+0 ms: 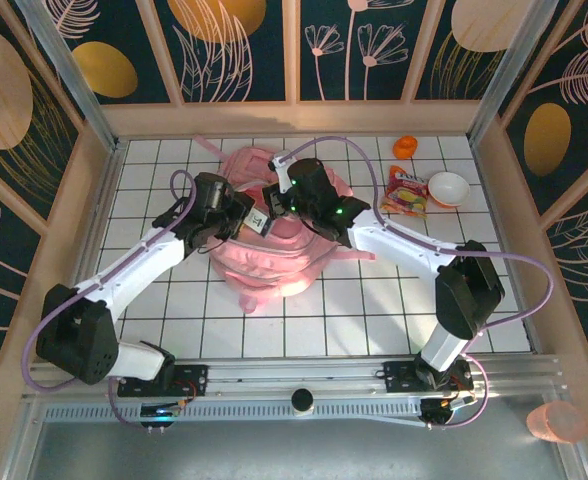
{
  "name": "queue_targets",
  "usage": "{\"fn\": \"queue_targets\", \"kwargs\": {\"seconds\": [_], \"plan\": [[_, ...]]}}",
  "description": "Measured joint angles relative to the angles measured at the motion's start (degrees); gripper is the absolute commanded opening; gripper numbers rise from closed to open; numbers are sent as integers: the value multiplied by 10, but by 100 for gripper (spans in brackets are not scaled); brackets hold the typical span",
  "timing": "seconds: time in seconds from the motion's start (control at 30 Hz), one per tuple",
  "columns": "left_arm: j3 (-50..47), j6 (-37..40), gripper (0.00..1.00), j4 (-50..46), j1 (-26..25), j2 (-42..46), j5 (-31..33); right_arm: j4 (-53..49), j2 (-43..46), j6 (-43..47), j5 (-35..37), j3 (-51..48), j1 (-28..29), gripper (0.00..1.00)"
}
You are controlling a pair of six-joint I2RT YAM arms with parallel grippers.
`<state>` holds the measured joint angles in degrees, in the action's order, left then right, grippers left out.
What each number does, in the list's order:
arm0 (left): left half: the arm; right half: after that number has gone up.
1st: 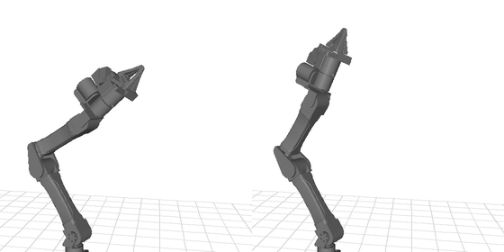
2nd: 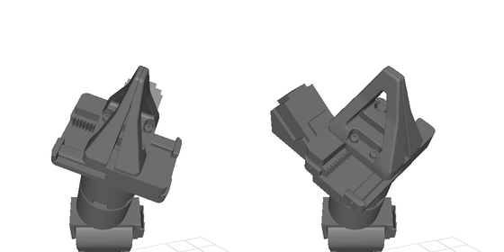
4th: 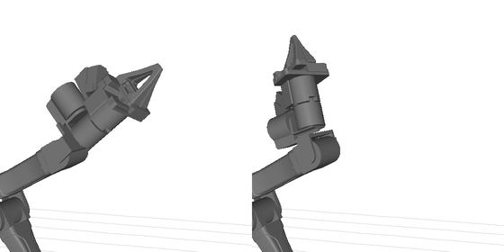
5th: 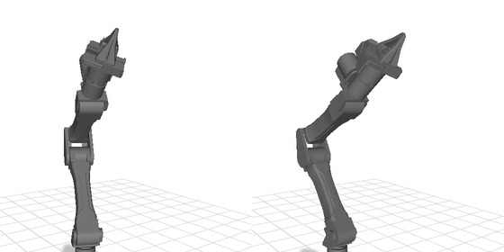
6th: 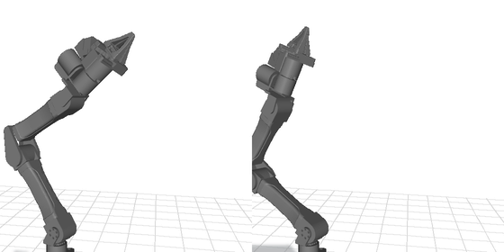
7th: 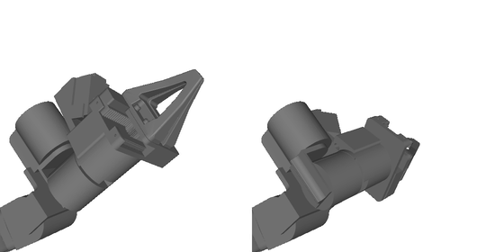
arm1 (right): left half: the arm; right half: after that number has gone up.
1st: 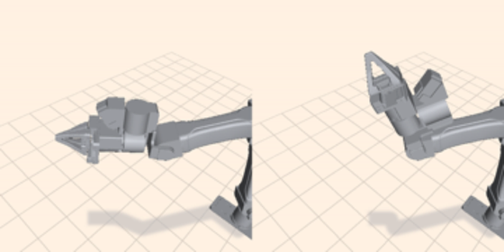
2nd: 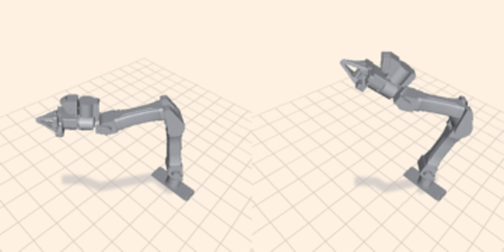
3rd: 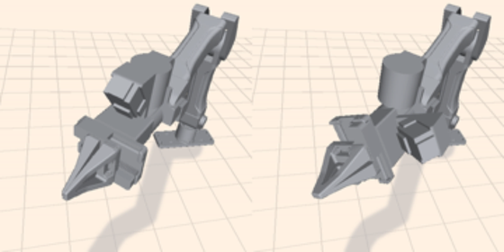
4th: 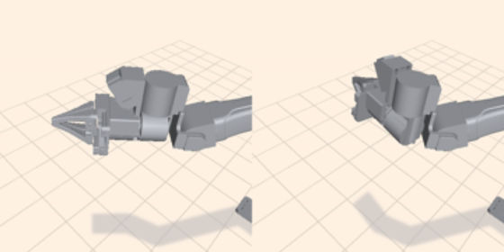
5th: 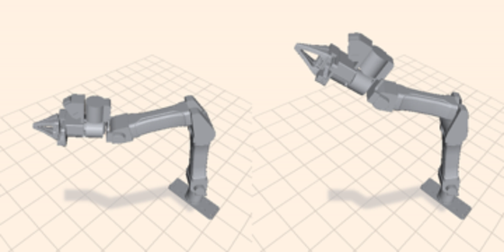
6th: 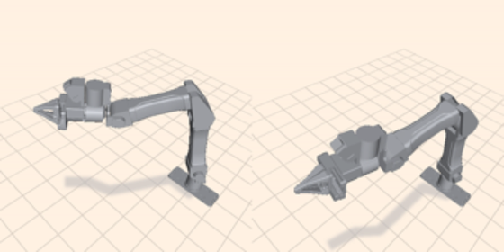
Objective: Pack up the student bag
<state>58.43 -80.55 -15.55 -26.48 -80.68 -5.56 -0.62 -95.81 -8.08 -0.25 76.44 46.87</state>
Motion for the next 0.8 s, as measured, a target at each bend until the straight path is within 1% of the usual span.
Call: {"fn": "queue_targets", "kwargs": {"seconds": [0.07, 0.13, 0.23, 0.37, 0.4, 0.5, 0.6, 0.67, 0.8], "plan": [[7, -4, 59, 4, -2, -7, 0, 0, 0, 0, 0, 0, 0, 0], [12, -7, 64, 8, -4, -8, -2, 2, 0, 0, 0, 0, 0, 0], [15, -8, 65, 17, -5, -8, -2, 5, 0, 0, 2, 0, 0, 0], [13, -7, 64, 21, -5, -5, -2, 5, 0, 2, 2, 1, 0, 0], [10, -8, 63, 24, -5, -2, -2, 5, 0, 2, 2, 1, 0, 0], [-8, -7, 54, 31, -5, 16, -6, 3, 0, 3, 2, 1, 0, 0], [-32, -4, 47, 50, -5, 41, -19, 3, 0, 3, 1, 1, 0, 0], [-49, 2, 41, 60, -7, 55, -31, 2, 0, 5, -2, 1, 0, 0], [-64, 15, 34, 74, -15, 62, -48, 2, 0, 7, -11, 1, 0, 0]]}}
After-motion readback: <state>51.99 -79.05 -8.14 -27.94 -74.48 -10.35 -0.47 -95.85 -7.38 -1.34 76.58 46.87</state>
